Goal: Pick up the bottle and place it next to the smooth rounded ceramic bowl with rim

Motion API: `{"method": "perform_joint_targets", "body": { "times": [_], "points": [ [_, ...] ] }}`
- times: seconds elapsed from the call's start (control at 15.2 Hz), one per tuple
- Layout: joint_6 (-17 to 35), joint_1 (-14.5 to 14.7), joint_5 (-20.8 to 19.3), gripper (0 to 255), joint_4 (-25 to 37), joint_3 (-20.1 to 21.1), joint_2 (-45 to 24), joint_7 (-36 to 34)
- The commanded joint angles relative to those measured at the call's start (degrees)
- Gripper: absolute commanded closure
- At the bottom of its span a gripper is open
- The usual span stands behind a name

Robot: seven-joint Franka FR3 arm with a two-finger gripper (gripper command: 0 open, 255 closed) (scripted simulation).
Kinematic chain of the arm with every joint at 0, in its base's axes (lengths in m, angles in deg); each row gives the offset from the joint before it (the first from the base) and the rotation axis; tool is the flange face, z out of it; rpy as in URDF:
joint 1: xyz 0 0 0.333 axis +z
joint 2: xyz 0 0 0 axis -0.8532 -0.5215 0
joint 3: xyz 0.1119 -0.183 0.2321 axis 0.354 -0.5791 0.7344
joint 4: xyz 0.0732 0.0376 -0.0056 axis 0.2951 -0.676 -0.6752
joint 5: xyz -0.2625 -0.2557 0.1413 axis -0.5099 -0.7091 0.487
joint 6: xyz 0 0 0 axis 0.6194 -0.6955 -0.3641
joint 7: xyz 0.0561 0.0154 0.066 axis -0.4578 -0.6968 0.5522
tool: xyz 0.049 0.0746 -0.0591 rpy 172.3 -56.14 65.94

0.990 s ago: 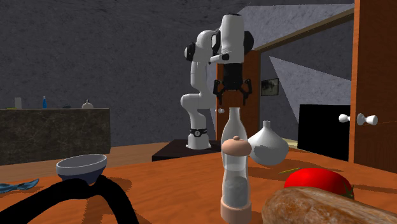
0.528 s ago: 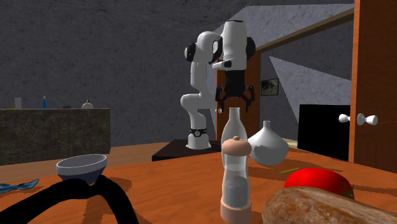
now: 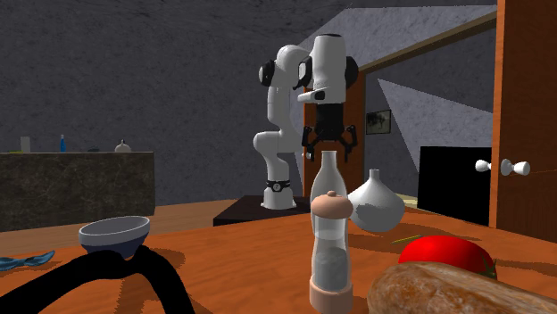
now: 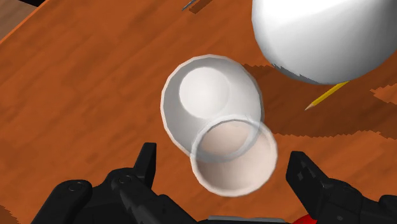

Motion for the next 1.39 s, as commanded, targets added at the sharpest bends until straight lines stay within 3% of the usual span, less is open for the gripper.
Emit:
{"method": "perform_joint_targets", "body": {
  "times": [0.0, 0.07, 0.66, 1.32],
  "points": [
    [0.0, 0.0, 0.0, 0, 0.0, 0.0, 0.0, 0.0],
    [0.0, 0.0, 0.0, 255, 0.0, 0.0, 0.0, 0.0],
    [0.0, 0.0, 0.0, 255, 0.0, 0.0, 0.0, 0.0],
    [-7.3, -0.1, 0.4, 255, 5.5, 0.0, 1.9, 0.0]
  ]
}}
